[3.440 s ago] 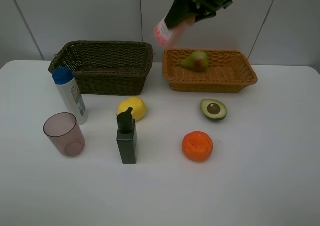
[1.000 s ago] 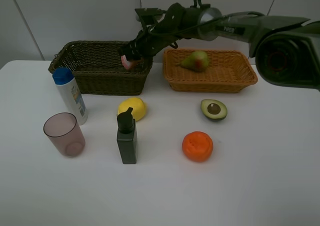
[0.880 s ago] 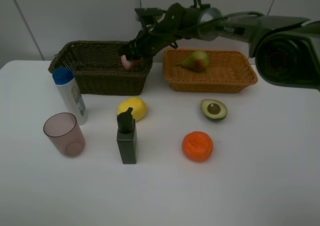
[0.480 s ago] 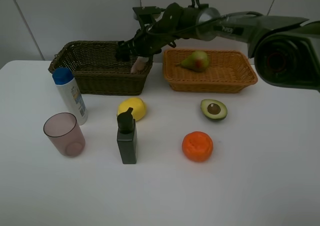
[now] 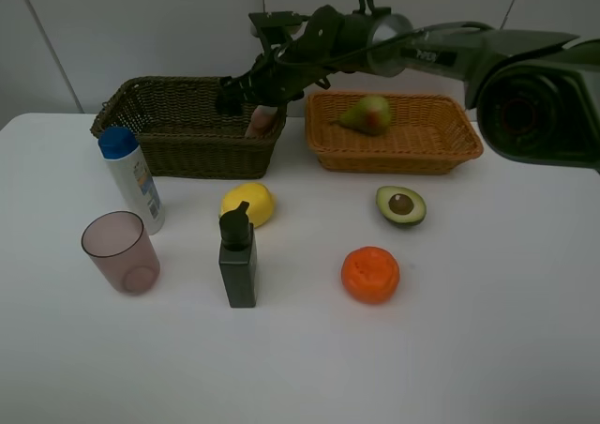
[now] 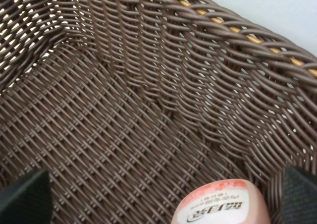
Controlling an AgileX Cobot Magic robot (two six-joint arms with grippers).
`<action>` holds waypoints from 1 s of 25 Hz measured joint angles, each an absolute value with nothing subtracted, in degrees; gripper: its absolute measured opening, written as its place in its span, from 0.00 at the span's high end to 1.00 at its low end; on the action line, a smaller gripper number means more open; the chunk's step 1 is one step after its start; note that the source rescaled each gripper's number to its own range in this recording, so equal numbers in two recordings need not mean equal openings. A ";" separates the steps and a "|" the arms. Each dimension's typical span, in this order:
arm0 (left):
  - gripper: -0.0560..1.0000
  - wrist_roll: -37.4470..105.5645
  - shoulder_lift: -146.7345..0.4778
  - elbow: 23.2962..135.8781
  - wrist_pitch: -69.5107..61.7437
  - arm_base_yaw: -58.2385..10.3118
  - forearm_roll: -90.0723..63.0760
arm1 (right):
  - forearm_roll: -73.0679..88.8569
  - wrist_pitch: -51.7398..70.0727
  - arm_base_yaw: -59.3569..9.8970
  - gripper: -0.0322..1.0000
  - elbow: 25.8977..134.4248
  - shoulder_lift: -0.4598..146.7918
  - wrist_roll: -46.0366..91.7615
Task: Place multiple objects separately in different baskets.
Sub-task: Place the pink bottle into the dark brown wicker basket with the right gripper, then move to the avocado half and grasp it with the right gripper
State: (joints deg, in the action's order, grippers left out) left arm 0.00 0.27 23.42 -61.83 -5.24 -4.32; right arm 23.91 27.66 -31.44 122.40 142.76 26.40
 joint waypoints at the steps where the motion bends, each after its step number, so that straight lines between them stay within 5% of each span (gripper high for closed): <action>1: 0.00 0.00 0.27 23.42 -61.83 -5.24 -4.32 | 23.89 27.59 -31.44 0.04 122.40 142.76 26.40; 25: 0.00 0.00 0.27 23.42 -61.83 -5.24 -4.32 | 17.75 41.18 -31.44 0.04 122.40 134.71 23.46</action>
